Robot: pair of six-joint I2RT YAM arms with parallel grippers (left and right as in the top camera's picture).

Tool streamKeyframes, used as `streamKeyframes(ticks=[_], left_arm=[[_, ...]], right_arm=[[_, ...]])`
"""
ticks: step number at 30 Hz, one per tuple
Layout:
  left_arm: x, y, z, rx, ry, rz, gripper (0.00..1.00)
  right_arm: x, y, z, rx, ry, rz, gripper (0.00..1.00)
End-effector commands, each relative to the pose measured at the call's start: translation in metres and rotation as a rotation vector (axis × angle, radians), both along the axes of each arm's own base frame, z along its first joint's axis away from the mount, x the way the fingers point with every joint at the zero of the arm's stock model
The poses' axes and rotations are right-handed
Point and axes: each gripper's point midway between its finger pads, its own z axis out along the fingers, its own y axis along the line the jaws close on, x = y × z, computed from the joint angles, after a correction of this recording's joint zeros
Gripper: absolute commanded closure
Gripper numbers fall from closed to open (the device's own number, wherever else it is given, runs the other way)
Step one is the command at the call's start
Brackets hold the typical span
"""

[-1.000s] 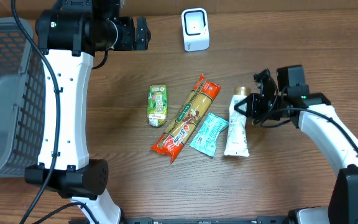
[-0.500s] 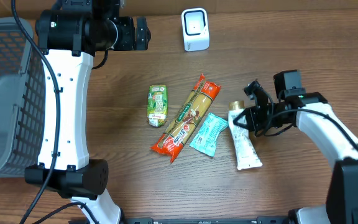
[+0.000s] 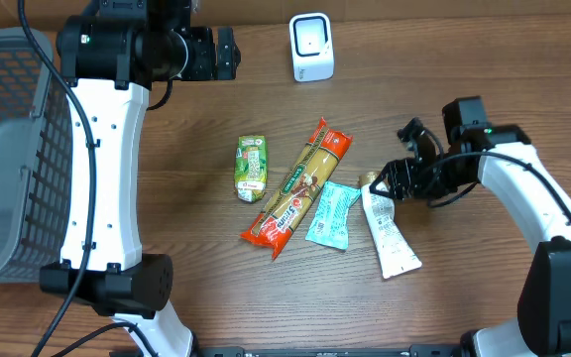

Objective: Scan the item barcode
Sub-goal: 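Grasp the white tube by its gold cap end with right gripper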

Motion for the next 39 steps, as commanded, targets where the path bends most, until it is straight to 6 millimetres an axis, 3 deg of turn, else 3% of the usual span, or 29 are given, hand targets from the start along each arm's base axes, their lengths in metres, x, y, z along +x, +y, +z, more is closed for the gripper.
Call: streamKeyframes(ticks=[1, 8, 15, 25, 39], left_arm=[[0.002, 0.0, 0.0, 0.013, -0.005, -0.011, 0.0], [0.002, 0.0, 0.0, 0.014, -0.005, -0.01, 0.01], [0.002, 0.0, 0.0, 0.014, -0.005, -0.01, 0.0], [0.002, 0.0, 0.0, 0.014, -0.005, -0.01, 0.0], [0.002, 0.0, 0.0, 0.013, -0.005, -0.011, 0.0]], right_arm=[[-0.01, -0.015, -0.012, -0.098, 0.041, -0.013, 0.25], [-0.048, -0.027, -0.06, -0.18, 0.171, -0.046, 0.25], [-0.076, -0.02, -0.074, -0.124, 0.248, -0.044, 0.26], [-0.085, -0.012, -0.082, -0.112, 0.264, -0.046, 0.25], [-0.08, -0.024, -0.091, -0.203, 0.265, -0.098, 0.25]])
